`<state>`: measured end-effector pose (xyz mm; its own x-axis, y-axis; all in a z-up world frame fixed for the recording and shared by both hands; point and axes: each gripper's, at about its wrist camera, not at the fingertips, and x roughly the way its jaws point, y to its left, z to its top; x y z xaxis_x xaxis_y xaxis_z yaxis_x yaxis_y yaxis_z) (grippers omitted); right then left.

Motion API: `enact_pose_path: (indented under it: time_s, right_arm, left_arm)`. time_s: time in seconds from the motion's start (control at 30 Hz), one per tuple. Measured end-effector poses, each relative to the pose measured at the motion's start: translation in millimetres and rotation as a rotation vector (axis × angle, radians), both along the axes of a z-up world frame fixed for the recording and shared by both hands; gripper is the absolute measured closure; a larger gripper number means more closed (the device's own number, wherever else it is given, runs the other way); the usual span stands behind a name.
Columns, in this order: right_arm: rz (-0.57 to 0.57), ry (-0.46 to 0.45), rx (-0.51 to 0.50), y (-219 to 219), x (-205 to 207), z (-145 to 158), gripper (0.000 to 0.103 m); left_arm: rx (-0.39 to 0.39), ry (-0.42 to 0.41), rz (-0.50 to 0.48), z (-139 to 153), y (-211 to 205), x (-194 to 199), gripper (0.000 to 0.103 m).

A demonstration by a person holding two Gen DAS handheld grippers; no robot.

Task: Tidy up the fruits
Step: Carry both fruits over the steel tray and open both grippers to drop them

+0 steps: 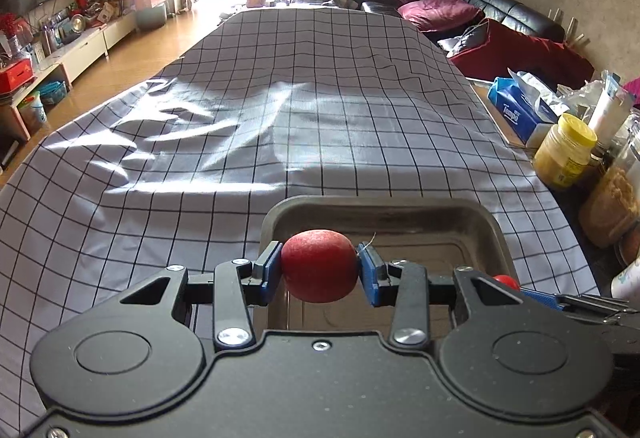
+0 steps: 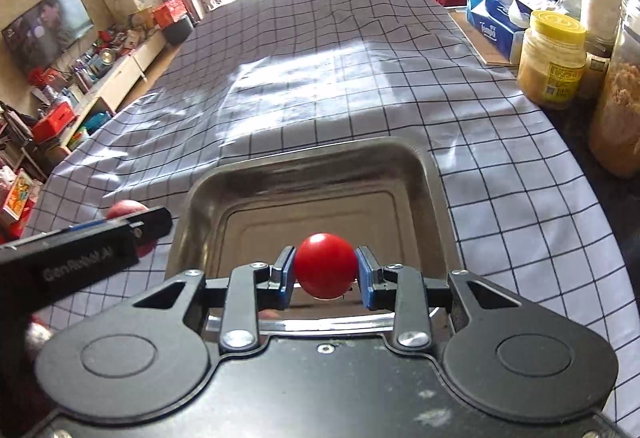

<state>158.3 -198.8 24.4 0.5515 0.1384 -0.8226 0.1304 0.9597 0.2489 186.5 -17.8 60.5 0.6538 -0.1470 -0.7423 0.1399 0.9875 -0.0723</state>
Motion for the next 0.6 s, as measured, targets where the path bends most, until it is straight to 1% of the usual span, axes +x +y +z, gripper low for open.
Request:
enact_pose_path:
  time_s: [0.1,0.17,0.33,0.6]
  right_arm:
    - [-0.008,0.0,-0.008,0.1,4.7,1.1,0.069]
    - [-0.014,0.002,-0.02,0.7,10.5,3.5,0.069]
    - [-0.046,0.013,-0.034,-0.1,22.2,10.2,0.069]
    - [-0.065,0.065,-0.033,-3.3,25.7,6.6,0.069]
  left_arm:
    - [0.009,0.001,0.008,-4.8,-0.4,3.1,0.054]
    - [0.016,0.021,-0.003,-9.1,-2.3,6.0,0.055]
    - [0.003,0.041,-0.015,-12.0,-2.1,9.3,0.055]
    - [0.015,0.066,-0.007,-21.3,-3.9,17.0,0.054]
